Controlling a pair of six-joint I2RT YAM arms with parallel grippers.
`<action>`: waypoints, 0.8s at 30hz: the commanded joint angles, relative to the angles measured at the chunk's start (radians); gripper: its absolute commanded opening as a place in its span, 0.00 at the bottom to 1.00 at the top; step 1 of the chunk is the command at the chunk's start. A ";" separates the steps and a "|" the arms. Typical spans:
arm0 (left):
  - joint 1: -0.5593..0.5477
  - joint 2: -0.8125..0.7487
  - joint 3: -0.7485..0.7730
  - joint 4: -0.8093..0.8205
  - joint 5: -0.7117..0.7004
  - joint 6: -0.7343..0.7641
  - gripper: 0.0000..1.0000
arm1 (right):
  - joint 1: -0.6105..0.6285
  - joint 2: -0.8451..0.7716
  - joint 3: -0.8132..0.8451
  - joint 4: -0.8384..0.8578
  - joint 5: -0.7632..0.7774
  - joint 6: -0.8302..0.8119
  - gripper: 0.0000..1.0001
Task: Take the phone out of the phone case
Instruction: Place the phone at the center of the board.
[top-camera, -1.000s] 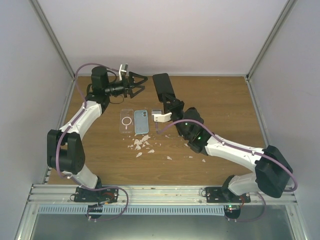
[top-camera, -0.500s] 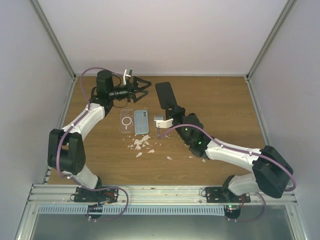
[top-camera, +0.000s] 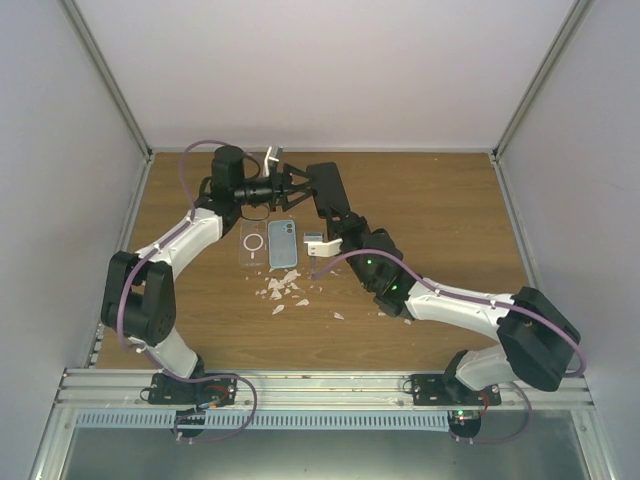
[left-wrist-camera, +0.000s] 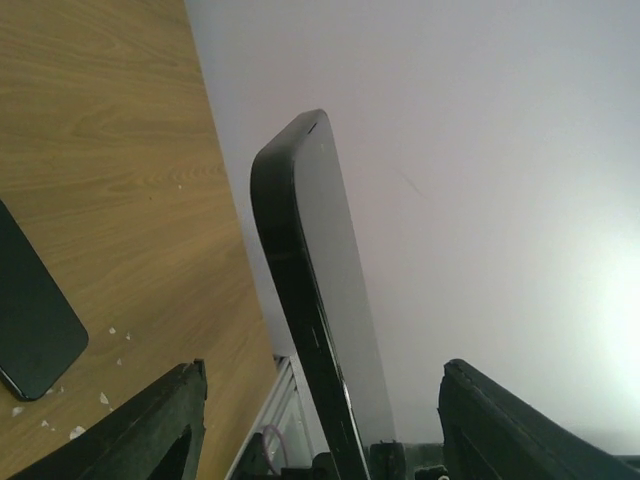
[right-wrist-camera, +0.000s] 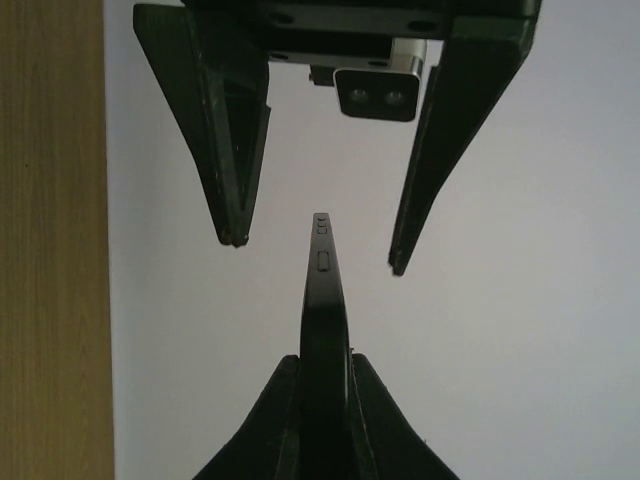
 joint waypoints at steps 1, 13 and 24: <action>-0.026 0.015 -0.018 0.097 0.015 -0.045 0.60 | 0.010 0.000 0.007 0.150 0.018 -0.019 0.00; -0.058 0.024 -0.042 0.184 0.031 -0.101 0.23 | 0.012 0.009 -0.002 0.172 0.022 -0.024 0.01; -0.044 0.028 -0.052 0.198 0.032 -0.105 0.00 | -0.013 -0.033 0.015 -0.003 0.027 0.110 0.51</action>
